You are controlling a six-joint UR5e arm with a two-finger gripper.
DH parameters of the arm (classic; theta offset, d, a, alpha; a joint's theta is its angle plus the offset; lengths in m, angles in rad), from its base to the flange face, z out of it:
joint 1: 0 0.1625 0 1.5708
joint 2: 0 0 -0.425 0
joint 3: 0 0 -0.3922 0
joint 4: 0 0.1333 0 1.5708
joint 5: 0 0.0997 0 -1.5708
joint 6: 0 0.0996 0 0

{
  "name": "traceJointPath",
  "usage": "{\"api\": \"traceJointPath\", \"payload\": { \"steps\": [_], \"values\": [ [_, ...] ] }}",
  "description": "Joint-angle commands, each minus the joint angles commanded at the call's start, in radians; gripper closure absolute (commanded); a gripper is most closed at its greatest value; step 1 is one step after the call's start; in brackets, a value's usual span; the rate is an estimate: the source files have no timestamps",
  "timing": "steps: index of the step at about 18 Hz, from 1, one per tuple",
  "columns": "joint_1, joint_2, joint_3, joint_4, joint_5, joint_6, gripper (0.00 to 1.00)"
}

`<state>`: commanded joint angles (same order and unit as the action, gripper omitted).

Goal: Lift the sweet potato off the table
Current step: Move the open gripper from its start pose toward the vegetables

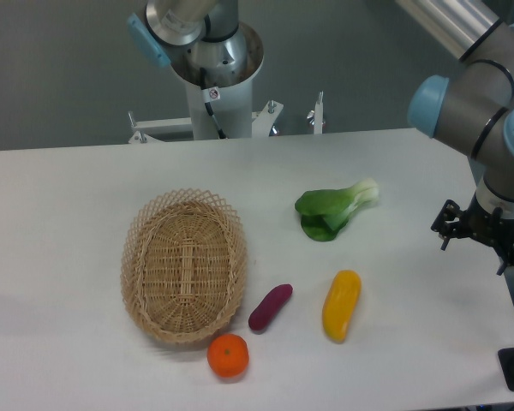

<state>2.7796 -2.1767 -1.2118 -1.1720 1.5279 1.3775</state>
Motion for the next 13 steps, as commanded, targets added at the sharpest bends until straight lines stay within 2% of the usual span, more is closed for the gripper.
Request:
{"api": "traceJointPath", "payload": {
  "steps": [8,13],
  "values": [
    [-0.012,0.006,-0.012,-0.003,-0.008,-0.031,0.00],
    [-0.063,0.009,-0.046,0.002,-0.055,-0.243,0.00]
  ]
}}
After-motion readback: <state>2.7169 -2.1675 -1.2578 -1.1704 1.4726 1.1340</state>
